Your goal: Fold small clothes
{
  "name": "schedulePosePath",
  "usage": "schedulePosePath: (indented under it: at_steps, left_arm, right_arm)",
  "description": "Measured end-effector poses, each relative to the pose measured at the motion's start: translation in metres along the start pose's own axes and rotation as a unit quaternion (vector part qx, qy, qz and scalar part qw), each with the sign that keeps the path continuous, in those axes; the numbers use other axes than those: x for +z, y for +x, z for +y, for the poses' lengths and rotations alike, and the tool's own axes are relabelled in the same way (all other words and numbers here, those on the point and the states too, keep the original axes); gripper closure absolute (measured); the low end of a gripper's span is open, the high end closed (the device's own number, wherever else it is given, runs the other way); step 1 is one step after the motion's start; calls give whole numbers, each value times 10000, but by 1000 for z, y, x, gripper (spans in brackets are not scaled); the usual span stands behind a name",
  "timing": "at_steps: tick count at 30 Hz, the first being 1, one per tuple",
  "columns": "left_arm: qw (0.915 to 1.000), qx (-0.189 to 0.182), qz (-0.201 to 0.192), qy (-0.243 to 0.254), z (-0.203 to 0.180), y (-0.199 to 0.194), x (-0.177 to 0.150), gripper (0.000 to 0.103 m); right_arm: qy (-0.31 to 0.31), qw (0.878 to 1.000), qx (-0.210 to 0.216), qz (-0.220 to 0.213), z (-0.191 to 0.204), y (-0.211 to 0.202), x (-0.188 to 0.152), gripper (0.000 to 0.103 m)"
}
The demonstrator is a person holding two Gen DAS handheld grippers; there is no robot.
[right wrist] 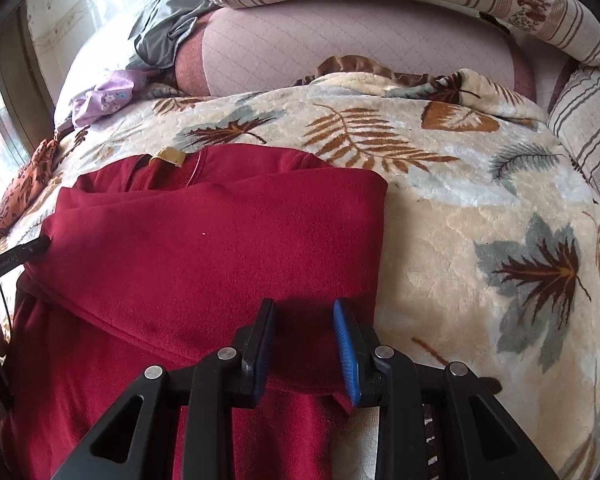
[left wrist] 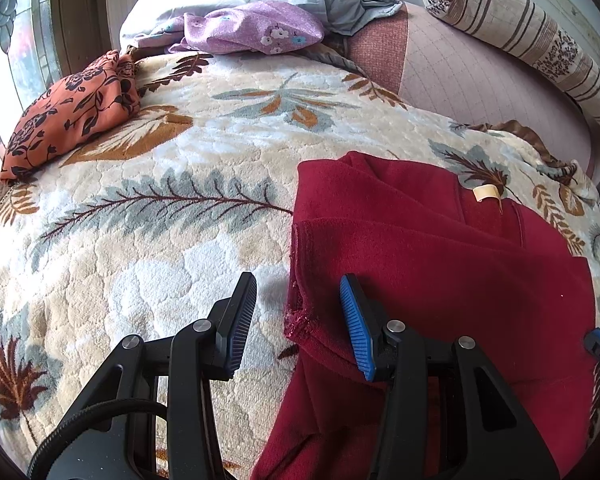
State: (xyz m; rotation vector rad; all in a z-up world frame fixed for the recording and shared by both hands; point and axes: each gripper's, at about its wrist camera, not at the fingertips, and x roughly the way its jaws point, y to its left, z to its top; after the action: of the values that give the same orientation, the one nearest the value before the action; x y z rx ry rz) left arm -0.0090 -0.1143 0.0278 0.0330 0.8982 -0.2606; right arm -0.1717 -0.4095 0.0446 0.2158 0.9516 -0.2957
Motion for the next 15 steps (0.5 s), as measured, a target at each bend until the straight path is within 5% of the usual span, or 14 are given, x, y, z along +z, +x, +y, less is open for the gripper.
schedulePosePath:
  at_steps: [6, 8, 15]
  left_arm:
    - [10000, -41, 24, 10, 0, -6, -5, 60]
    - [9999, -97, 69, 48, 0, -11, -9, 60]
    - [9989, -307, 295, 200, 7, -44, -31, 60]
  right_arm:
    - [269, 9994, 206, -35, -5, -22, -9, 70]
    - [405, 9986, 335, -58, -10, -30, -17, 46]
    - [801, 9947, 609, 213, -29, -39, -50, 44]
